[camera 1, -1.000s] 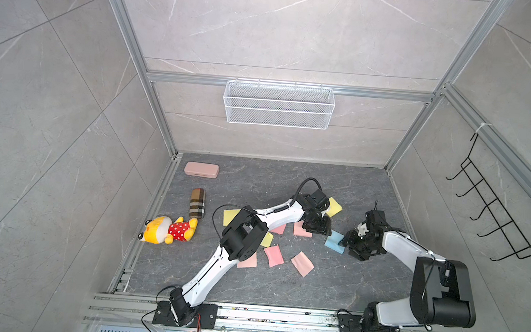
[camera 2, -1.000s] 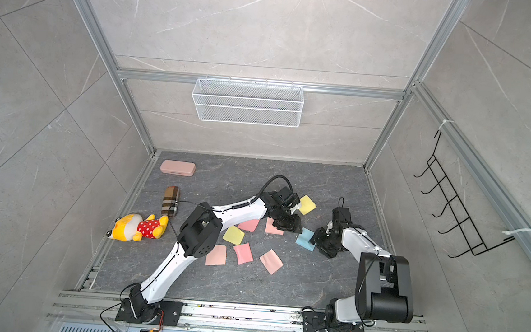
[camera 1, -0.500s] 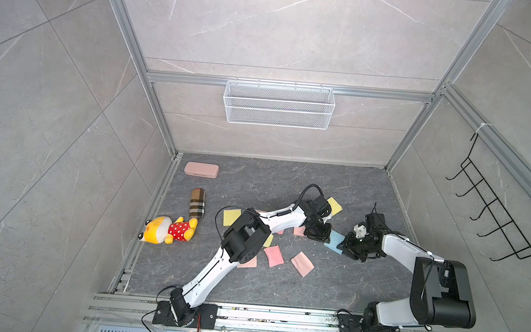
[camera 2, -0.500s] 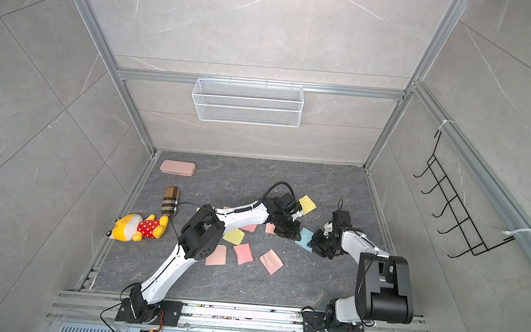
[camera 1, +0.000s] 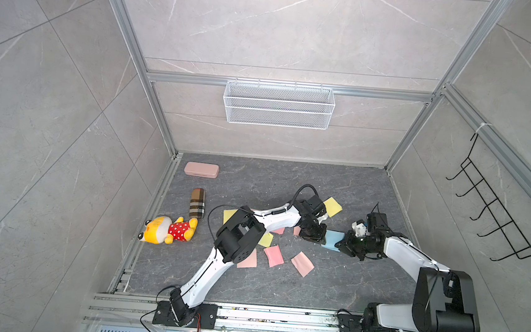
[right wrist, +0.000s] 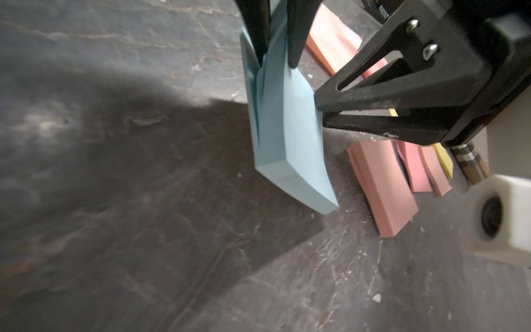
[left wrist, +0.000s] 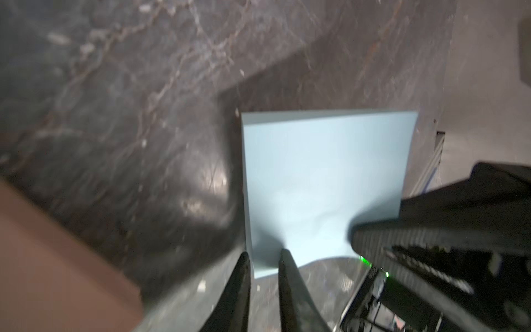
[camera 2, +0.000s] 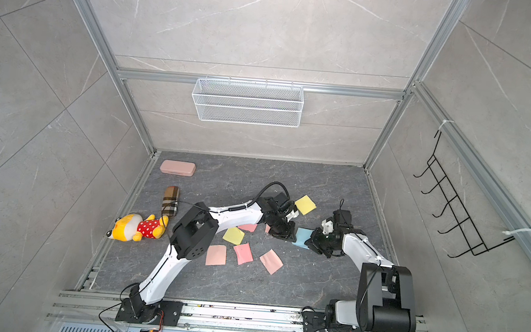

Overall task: Tear off pages from different memo pads
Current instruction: Pick up the memo pad from the center of the board.

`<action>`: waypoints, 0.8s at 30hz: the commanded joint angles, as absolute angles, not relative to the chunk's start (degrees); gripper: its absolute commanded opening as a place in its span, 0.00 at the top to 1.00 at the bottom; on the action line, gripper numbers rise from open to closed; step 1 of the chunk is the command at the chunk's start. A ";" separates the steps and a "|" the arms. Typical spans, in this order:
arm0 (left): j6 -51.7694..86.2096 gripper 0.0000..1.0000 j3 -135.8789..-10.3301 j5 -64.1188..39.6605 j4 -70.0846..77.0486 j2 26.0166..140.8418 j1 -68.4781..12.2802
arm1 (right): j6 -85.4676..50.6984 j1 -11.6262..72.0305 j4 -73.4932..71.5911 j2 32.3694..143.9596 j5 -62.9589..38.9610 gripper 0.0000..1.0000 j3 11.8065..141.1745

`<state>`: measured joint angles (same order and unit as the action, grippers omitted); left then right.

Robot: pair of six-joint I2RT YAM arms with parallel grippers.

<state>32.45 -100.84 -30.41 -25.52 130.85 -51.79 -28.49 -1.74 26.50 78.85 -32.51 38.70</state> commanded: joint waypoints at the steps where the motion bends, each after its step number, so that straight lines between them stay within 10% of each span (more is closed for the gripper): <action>1: 36.88 0.66 -89.27 -38.54 -11.97 116.45 -45.87 | -27.82 1.17 29.07 76.03 -38.44 0.92 41.54; 7: 54.99 0.32 -65.24 -46.76 19.45 103.63 -36.37 | -33.73 8.67 26.63 72.03 -47.93 0.92 44.67; 11: 52.63 0.30 -62.15 -47.07 16.44 100.02 -36.05 | -37.28 12.50 24.91 71.54 -52.45 0.92 46.34; 24: 54.66 0.76 -57.92 -49.65 20.03 96.06 -37.09 | -42.52 15.74 19.81 73.26 -58.77 0.92 47.55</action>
